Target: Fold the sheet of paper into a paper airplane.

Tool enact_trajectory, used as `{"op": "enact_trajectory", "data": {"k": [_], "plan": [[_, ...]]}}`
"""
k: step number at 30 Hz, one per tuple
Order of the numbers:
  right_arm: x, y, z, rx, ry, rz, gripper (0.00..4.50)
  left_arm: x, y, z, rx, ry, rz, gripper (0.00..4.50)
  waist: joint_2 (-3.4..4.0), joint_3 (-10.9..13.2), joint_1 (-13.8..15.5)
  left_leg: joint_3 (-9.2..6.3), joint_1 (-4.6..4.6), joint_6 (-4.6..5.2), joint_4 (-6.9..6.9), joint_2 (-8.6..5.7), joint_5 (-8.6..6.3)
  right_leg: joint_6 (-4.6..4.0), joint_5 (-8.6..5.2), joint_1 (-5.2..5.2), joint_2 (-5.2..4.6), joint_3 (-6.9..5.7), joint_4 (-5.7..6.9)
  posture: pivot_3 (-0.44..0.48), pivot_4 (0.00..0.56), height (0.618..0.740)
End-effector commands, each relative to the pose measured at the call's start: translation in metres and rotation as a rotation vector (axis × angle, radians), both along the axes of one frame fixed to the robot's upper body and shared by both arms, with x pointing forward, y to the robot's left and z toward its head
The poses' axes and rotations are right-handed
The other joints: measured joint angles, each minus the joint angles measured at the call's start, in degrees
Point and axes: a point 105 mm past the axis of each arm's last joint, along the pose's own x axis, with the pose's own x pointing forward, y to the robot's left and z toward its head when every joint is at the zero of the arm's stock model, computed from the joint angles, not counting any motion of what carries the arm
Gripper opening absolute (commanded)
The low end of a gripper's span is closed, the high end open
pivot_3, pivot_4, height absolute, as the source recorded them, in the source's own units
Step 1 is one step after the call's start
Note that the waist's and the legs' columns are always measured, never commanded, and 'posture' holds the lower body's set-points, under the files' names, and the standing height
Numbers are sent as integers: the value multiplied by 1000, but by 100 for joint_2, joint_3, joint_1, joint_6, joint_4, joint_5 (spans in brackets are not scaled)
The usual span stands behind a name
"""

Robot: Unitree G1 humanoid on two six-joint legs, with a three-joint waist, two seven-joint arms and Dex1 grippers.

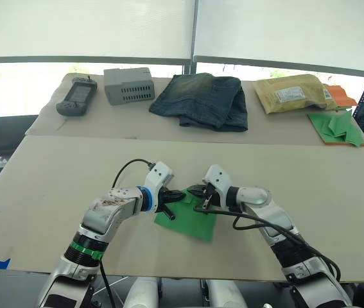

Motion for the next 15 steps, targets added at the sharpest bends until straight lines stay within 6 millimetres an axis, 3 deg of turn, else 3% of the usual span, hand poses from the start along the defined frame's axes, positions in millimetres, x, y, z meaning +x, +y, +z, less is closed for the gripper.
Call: {"op": "enact_trajectory", "data": {"k": [1, 11, 15], "plan": [[-5, 1, -12, -65, 7, 26, 0, 3, 5, 1, 8, -14, 21, 37, 0, 0, -4, 0, 1, 0, 0, 0, 0, 0, 0, 0, 0, 0, 0, 0, 150, 728], [-4, -3, -22, -132, 15, 31, 0, -2, 46, -7, 75, -4, 122, 37, 4, -2, -48, -4, 10, 0, -1, 4, 0, -3, -2, 5, 2, -1, 2, 0, 150, 728], [-2, -4, -22, -136, 16, 33, 0, -5, 51, -9, 86, -5, 137, 37, 4, -3, -53, -4, 17, 0, -1, 5, 0, -2, -3, 13, 0, 0, 1, 0, 150, 728]]}}
